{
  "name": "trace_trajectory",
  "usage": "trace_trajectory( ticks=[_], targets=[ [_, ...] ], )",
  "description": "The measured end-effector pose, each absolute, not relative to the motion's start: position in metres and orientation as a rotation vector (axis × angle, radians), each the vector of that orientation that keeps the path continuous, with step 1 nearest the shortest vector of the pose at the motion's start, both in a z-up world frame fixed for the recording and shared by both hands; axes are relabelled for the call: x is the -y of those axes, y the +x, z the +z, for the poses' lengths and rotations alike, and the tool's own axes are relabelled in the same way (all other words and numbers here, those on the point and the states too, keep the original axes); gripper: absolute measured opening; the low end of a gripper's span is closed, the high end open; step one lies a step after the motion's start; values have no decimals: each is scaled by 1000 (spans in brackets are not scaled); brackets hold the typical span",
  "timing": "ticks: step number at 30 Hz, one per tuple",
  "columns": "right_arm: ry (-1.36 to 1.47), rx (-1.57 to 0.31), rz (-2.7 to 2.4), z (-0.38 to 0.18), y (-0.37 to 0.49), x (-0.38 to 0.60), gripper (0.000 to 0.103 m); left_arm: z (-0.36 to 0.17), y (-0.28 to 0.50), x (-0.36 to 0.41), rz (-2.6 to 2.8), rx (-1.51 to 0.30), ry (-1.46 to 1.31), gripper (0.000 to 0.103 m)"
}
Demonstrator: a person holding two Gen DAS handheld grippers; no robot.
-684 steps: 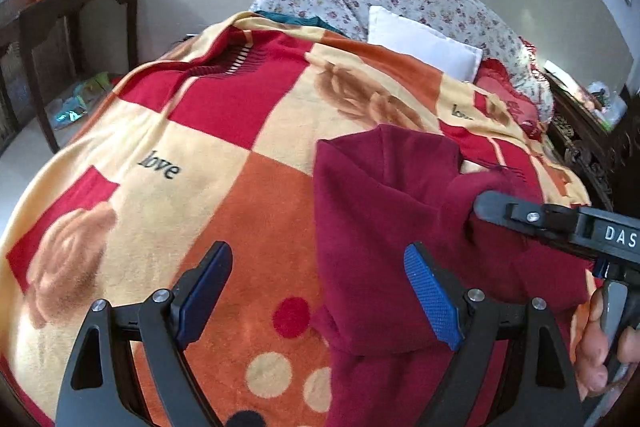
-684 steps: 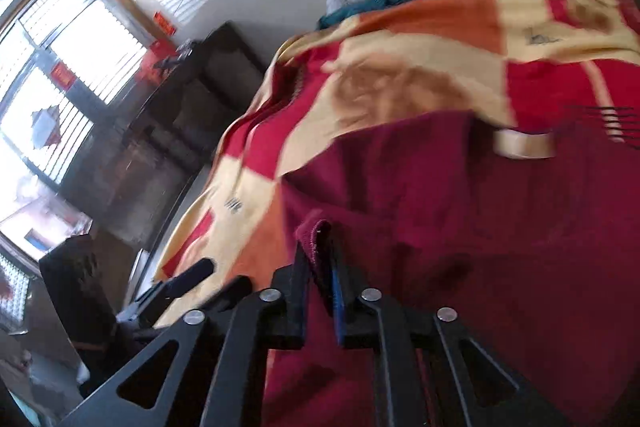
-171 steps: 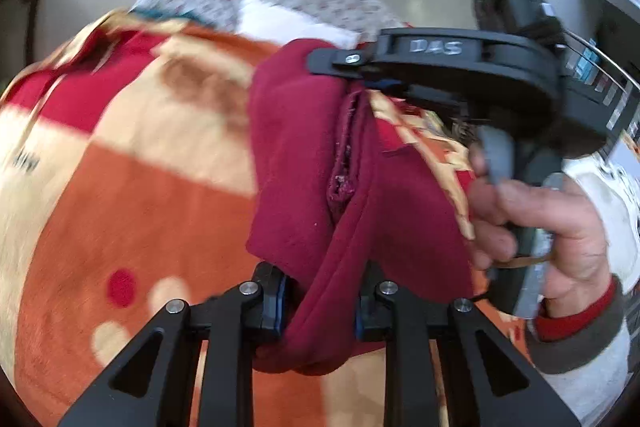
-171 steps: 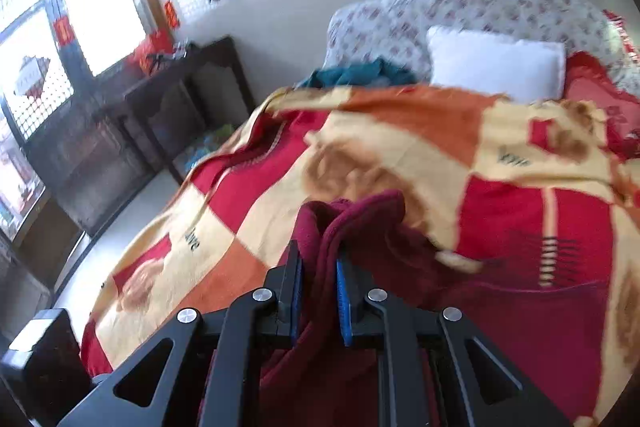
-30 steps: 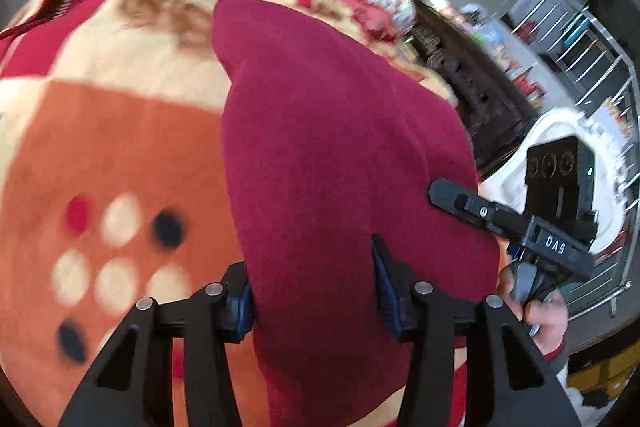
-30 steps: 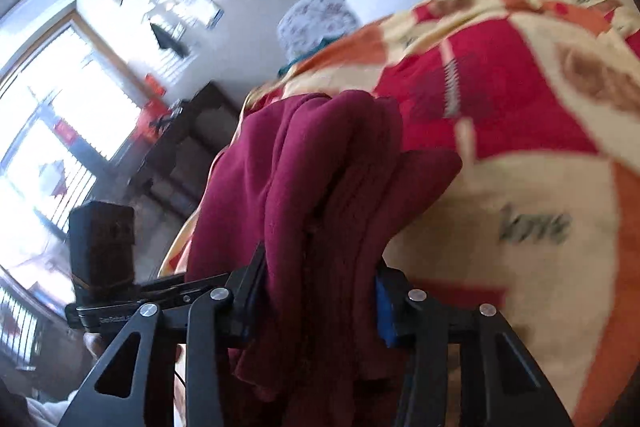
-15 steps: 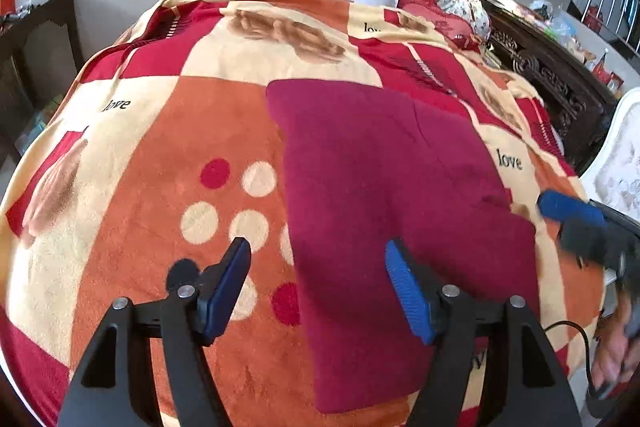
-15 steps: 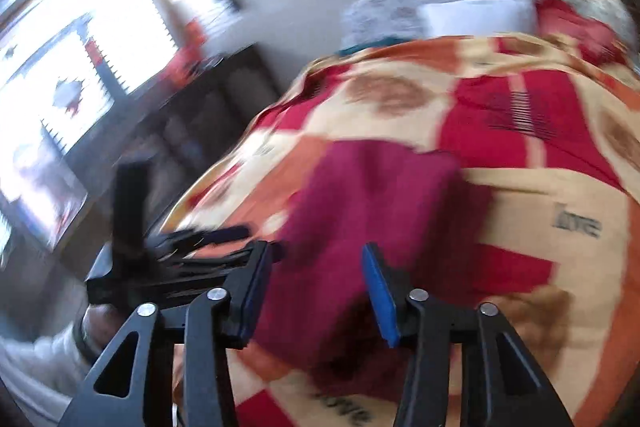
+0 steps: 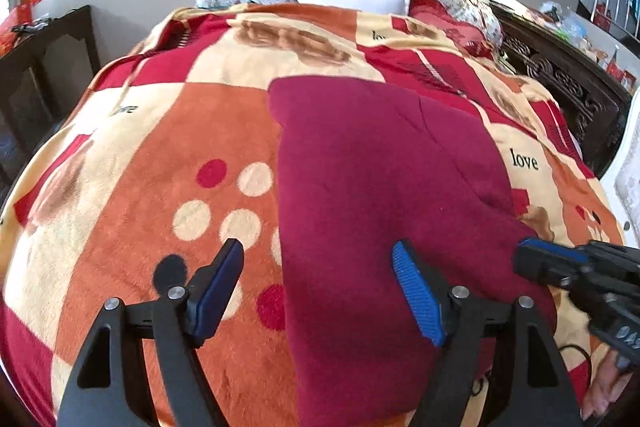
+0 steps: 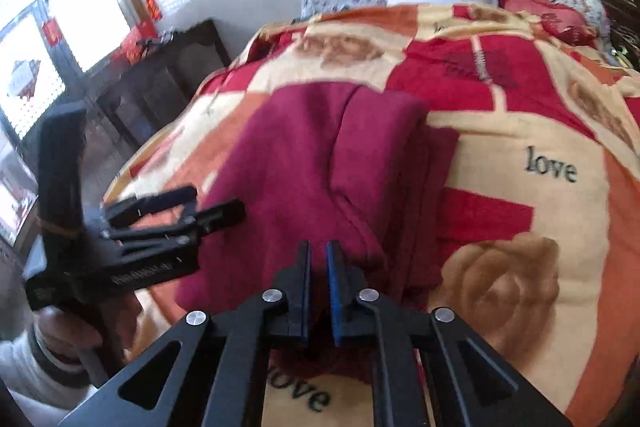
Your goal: Fold small clothes
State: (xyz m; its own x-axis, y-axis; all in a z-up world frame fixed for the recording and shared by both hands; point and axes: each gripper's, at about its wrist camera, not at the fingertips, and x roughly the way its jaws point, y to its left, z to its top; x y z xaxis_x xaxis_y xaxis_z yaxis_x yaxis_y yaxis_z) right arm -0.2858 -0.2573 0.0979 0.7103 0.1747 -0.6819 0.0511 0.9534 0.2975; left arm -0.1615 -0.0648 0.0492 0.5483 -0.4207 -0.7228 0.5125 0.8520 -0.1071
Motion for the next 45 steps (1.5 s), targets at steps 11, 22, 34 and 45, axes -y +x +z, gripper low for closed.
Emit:
trace_trajectory(
  ticks=[11,22,34,45],
  targets=[
    [160,-686,-145,134,-309,230,69,82,-202,38,-476,-667,108,90],
    [170,-687,-225,136,-317,228,85,94,-212,23,-466,-642,97,92],
    [184,-697,-227,134,-315,229,88,92,-211,25,-463,-650,118,93],
    [200,-709,-227,130,-314,231,91,93,-212,26,-464,-647,118,93]
  ],
)
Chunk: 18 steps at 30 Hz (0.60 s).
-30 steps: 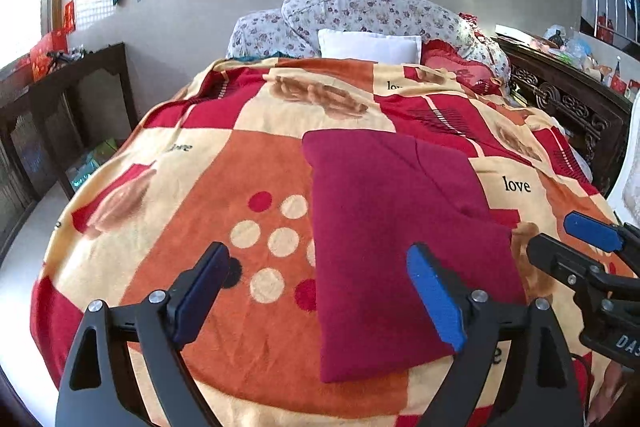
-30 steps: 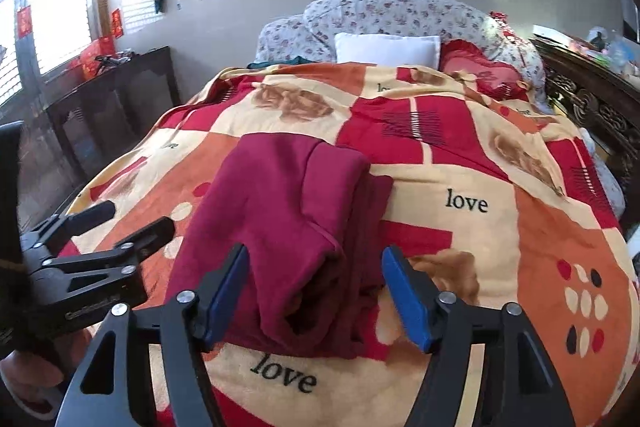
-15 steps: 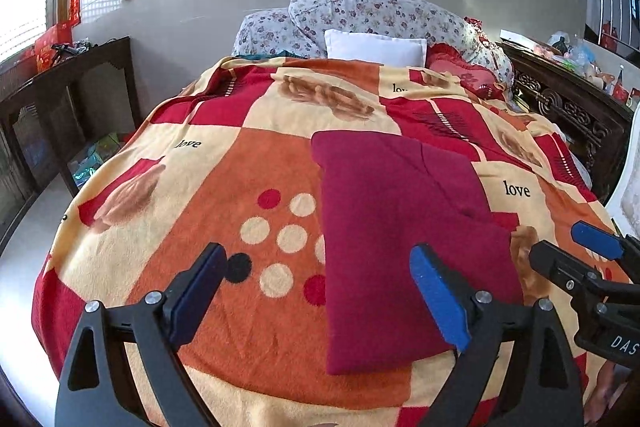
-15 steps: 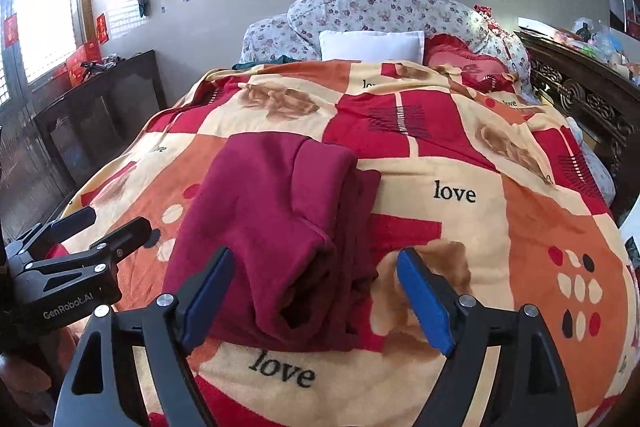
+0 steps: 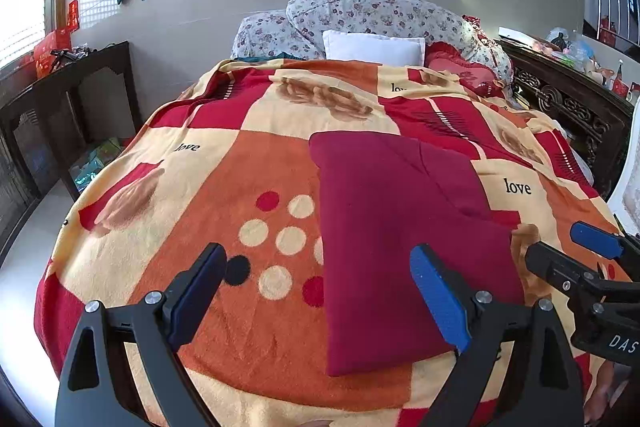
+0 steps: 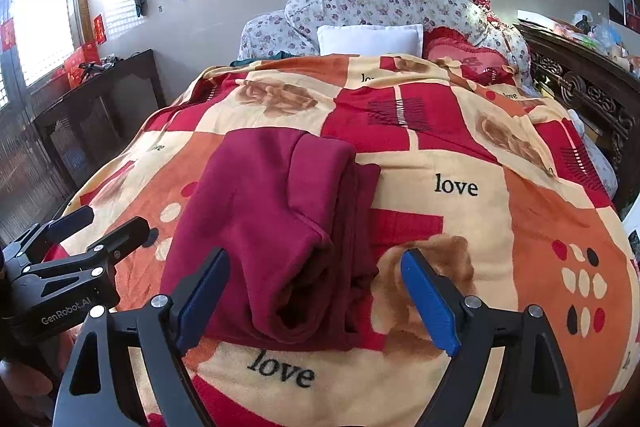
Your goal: Fold small clothes
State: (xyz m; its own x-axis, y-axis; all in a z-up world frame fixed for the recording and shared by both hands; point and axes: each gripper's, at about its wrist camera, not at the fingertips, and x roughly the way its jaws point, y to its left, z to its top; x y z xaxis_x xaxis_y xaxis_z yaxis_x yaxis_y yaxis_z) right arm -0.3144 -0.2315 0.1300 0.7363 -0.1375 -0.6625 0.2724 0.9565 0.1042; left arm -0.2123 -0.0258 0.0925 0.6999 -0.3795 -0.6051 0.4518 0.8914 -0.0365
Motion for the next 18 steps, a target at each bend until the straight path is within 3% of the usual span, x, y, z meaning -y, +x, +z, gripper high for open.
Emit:
trace_trajectory(
  ticks=[18],
  targets=[
    [200,-725,-219,124,-313,230,91,91,-213,27,-466,-651,124,93]
  ],
)
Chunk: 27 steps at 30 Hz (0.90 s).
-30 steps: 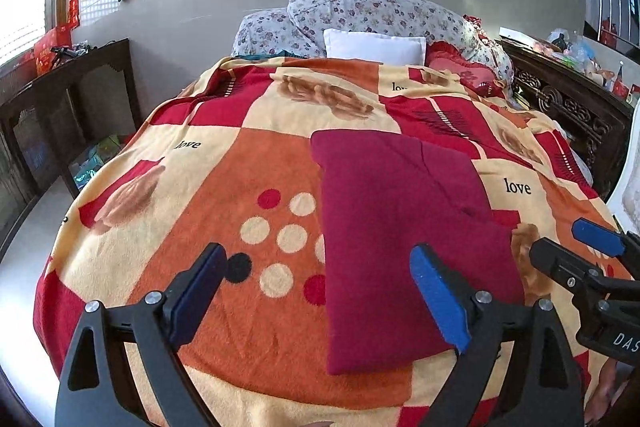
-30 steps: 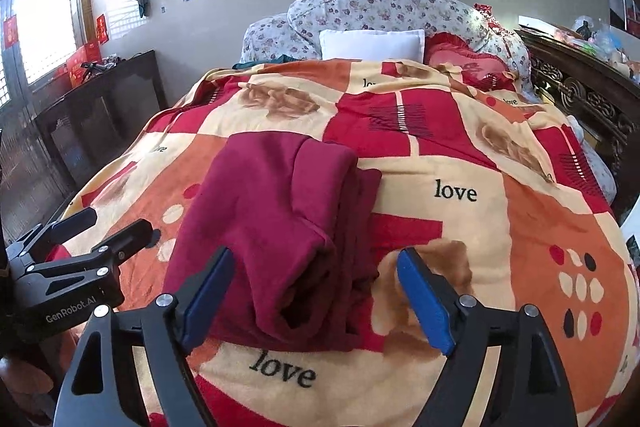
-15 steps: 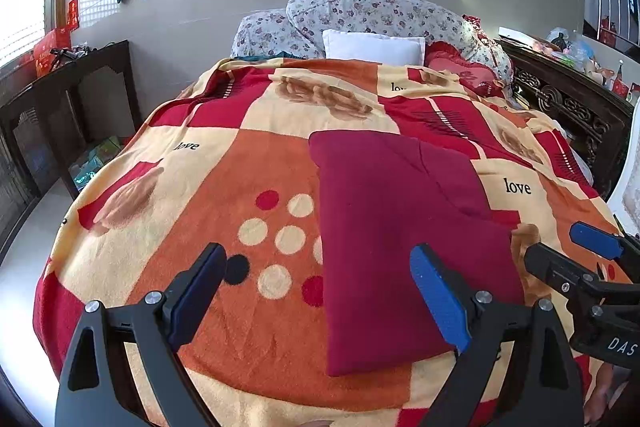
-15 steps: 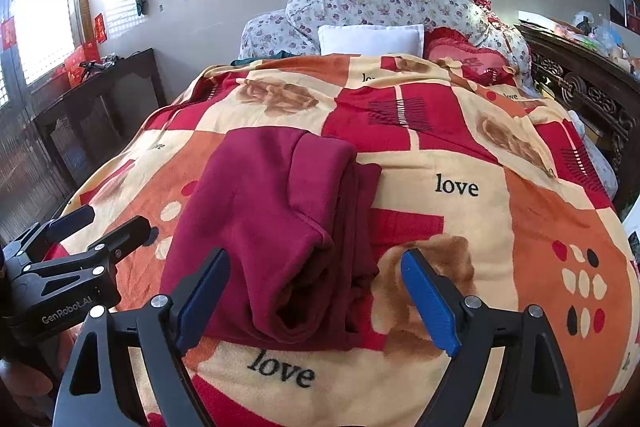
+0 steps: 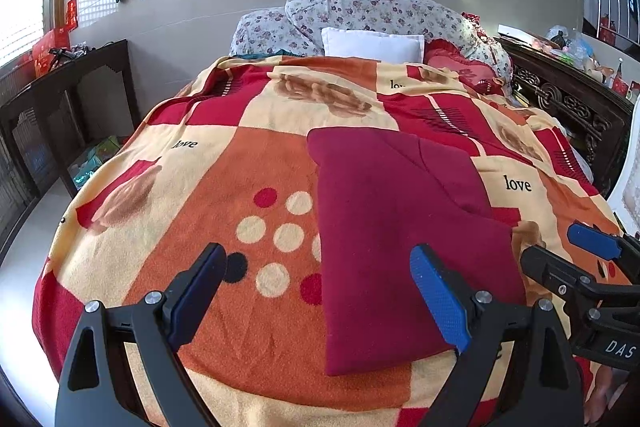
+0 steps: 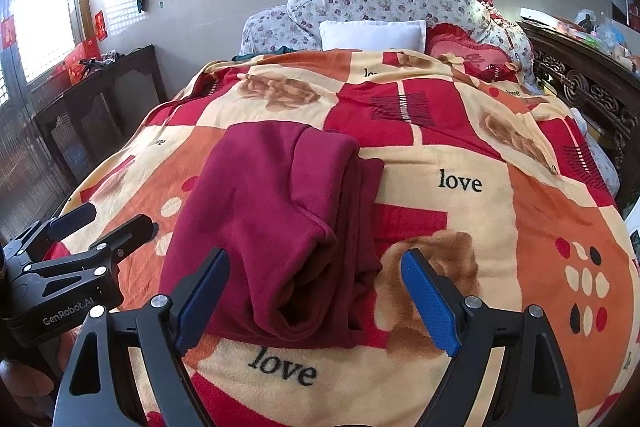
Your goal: Fold small clothes
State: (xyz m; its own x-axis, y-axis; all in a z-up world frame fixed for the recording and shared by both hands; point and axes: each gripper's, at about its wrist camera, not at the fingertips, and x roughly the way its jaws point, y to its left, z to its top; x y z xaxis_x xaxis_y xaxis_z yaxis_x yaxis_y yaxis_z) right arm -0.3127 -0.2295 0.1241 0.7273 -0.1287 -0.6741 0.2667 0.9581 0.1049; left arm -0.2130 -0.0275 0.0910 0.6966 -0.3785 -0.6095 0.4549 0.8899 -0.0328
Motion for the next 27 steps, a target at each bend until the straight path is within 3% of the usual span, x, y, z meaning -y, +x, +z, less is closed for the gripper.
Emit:
trace_trajectory(
  ticks=[27],
  targets=[
    [208,-766,-213,115,-307,230,91,80,-212,34,-474,-667,133,93]
  ],
)
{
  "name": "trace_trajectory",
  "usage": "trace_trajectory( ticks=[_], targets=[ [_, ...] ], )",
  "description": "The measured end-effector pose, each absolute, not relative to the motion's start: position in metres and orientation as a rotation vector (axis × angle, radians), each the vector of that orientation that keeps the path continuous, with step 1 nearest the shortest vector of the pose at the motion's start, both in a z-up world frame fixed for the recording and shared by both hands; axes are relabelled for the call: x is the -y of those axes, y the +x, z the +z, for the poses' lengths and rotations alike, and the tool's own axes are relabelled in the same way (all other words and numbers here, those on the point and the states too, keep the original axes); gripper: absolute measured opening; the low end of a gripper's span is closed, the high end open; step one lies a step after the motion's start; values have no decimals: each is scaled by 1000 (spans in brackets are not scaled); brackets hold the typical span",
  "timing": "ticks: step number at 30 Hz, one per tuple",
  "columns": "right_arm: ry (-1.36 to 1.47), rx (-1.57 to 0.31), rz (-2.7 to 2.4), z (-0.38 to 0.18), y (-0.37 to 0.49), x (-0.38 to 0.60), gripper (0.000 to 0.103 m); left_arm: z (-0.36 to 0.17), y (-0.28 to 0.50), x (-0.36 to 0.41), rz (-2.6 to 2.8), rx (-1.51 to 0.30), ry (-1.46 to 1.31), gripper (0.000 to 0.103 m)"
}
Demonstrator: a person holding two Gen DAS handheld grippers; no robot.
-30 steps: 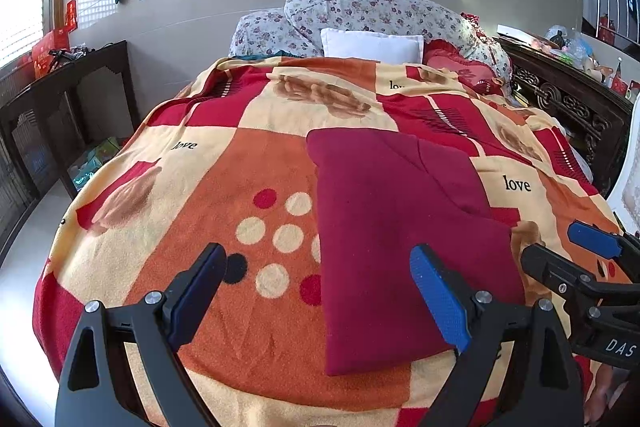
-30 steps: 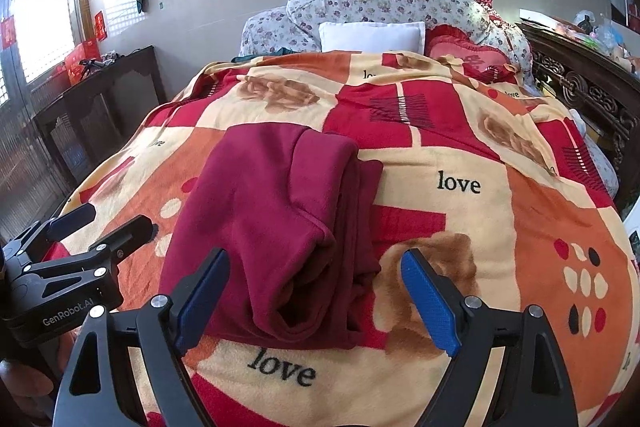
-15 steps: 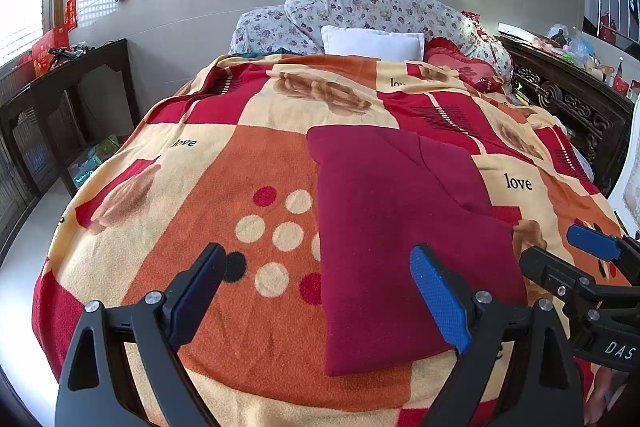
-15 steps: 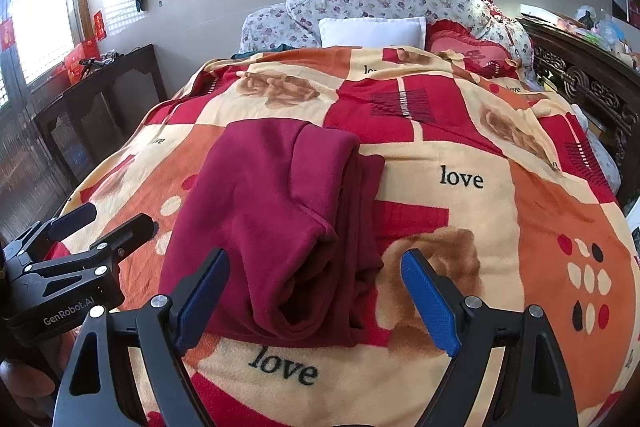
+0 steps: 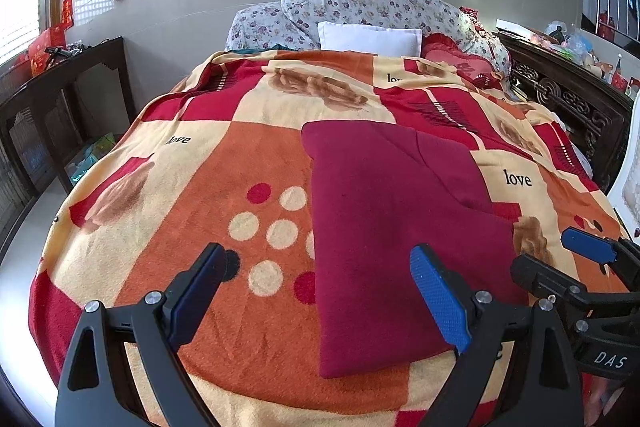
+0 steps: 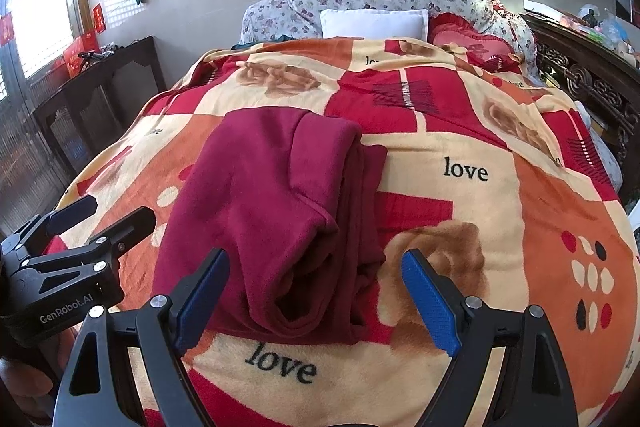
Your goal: Fold small clothes
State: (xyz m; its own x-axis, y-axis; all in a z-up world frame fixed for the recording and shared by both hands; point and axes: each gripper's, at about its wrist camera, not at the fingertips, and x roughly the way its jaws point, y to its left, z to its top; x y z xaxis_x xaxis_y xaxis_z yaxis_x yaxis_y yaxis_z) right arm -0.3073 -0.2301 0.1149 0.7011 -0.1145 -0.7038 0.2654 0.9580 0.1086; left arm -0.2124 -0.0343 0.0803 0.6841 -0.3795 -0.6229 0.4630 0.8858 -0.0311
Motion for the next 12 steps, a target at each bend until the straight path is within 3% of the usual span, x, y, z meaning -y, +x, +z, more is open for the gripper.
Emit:
trace_trajectory(
  ticks=[12],
  targets=[
    [237,-785,-210,108,-306,242,91,79,-215,45,-486,-633,178,93]
  ],
)
